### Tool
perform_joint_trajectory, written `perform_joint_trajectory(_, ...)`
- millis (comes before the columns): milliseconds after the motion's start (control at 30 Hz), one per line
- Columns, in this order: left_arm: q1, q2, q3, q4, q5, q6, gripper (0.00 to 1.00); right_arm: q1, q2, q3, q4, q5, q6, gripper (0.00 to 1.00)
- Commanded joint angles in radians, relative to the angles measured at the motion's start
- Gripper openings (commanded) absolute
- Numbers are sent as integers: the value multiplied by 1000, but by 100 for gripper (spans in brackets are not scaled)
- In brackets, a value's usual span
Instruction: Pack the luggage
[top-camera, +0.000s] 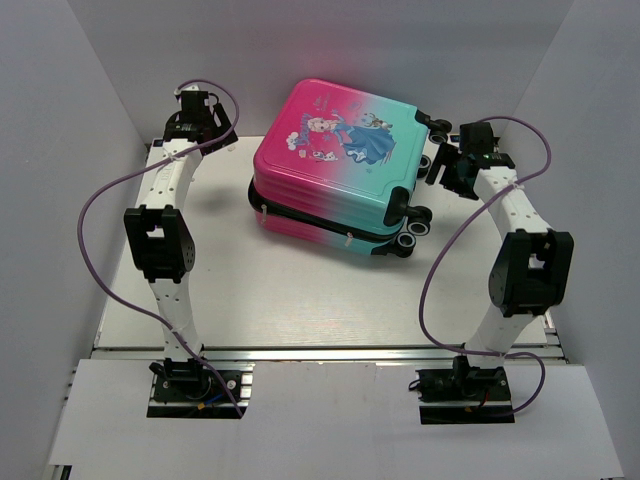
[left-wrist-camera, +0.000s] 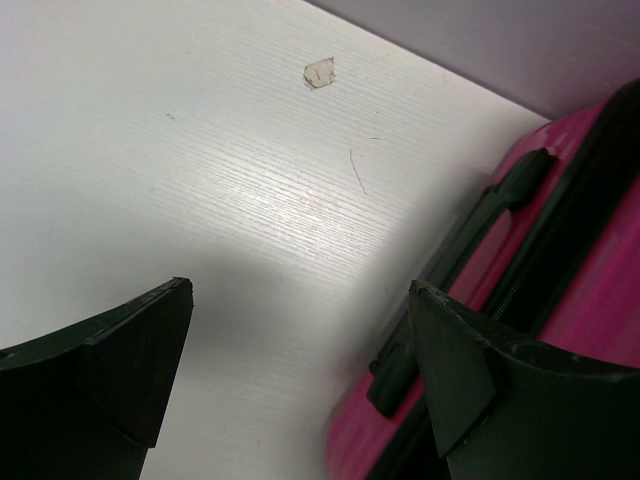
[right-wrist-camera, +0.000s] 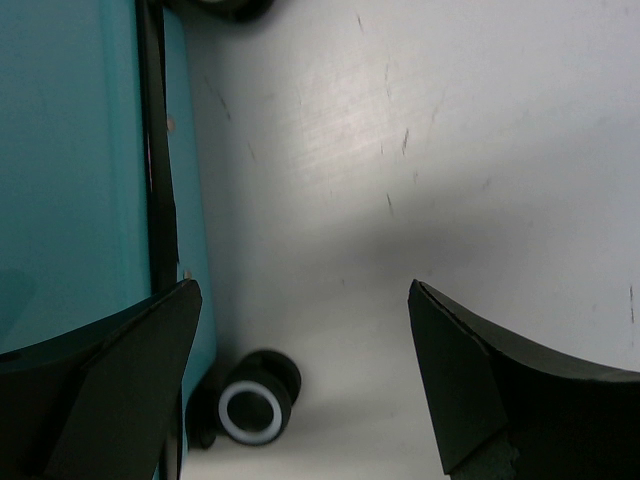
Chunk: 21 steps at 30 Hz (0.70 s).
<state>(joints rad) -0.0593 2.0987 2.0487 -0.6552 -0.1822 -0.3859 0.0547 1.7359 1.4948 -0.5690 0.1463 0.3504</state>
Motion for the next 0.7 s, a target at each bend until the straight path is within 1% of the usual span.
perform_joint_trajectory(0,-4,70,83,-8,104,-16,98,-16,83,126,57,-8,-24,89)
perform_joint_trajectory(33,-4,124,87,6,131,-18,98,-19,111,154,66,-10,-34,89)
perform_joint_trajectory(100,6,168,77,61,237,-22,98,-21,204,266,49,-5,-60,89)
perform_joint_trajectory(133,6,213,80,83,274,-31,98,-21,273,350,22,7,-68,89)
perform_joint_trajectory(267,6,300,84,115,329,-19,97,-16,408,502,1,-2,-99,89)
perform_joint_trajectory(300,6,311,80,123,346,-13,96,-16,425,515,9,-14,-102,89)
perform_joint_trajectory(333,6,326,77,132,360,-11,96,-10,451,525,18,-64,-106,89)
perform_joint_trajectory(433,-5,372,71,140,444,-7,93,5,459,513,87,-170,-105,89)
perform_joint_trajectory(467,-17,382,59,141,487,4,92,11,456,500,127,-186,-113,89)
perform_joint_trajectory(500,-17,382,51,141,501,10,91,17,455,496,147,-204,-125,89)
perform_joint_trajectory(533,-33,377,32,158,526,12,90,28,449,493,168,-258,-167,89)
perform_joint_trajectory(567,-48,359,3,181,568,30,89,37,448,495,193,-276,-189,89)
perform_joint_trajectory(600,-48,341,-68,202,642,33,88,45,447,510,201,-293,-215,89)
perform_joint_trajectory(667,-82,311,-136,241,671,38,87,72,444,524,205,-327,-303,89)
